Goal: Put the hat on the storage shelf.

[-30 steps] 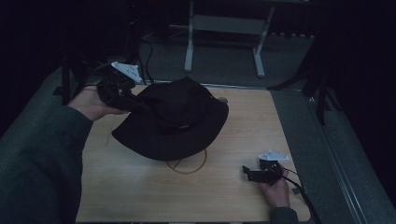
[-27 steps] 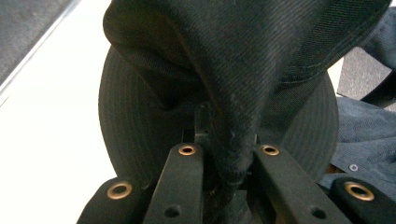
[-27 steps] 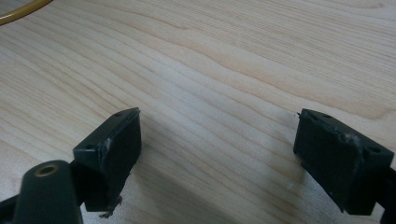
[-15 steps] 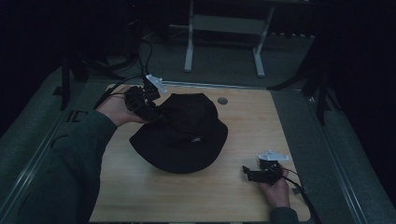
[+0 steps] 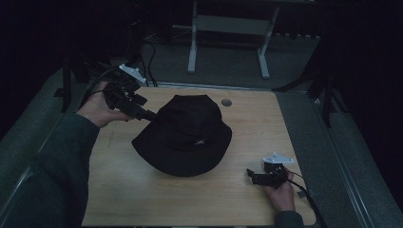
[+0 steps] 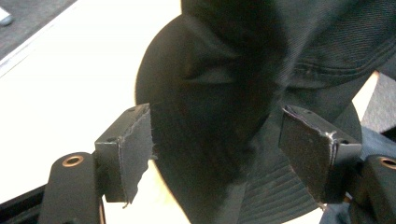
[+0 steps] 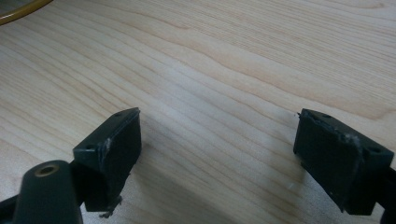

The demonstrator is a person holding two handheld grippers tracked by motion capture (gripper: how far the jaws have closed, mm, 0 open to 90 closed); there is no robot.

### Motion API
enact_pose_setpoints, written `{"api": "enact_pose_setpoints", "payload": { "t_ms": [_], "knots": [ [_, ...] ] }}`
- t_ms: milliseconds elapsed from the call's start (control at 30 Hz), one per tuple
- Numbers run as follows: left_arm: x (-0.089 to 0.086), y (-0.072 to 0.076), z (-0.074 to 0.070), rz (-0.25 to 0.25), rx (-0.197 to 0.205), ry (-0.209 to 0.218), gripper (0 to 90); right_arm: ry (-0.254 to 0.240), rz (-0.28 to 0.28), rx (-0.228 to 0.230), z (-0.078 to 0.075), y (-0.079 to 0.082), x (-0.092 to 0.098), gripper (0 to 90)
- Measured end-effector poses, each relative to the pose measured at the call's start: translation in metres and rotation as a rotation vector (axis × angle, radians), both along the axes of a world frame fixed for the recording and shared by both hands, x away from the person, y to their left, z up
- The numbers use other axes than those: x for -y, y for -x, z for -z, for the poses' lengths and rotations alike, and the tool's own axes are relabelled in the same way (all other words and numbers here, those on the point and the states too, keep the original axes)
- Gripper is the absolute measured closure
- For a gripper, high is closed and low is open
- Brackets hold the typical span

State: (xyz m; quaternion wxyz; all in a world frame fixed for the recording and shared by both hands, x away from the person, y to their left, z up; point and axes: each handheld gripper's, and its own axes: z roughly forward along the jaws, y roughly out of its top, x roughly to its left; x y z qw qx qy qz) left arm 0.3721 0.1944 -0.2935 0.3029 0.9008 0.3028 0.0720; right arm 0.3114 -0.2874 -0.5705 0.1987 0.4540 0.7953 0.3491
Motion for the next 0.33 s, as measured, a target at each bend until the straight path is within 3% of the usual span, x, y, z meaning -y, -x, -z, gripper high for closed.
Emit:
{"api": "enact_pose_setpoints", "payload": {
  "t_ms": [167, 233, 267, 333],
  "knots": [
    [-0.015, 0.004, -0.002, -0.048, 0.023, 0.03, 32.2, 0.001, -0.001, 0.0, 0.0, 0.0, 0.0, 14.9],
    [-0.025, 0.006, -0.003, -0.094, 0.05, 0.071, 33.8, 0.001, -0.001, 0.001, 0.0, 0.0, 0.0, 14.9],
    [-0.025, 0.006, -0.003, -0.094, 0.05, 0.071, 35.6, 0.0, -0.001, 0.0, 0.0, 0.0, 0.0, 14.9],
    [-0.035, 0.007, -0.001, -0.167, 0.087, 0.083, 36.3, 0.0, -0.001, 0.0, 0.0, 0.0, 0.0, 14.9]
  ]
}}
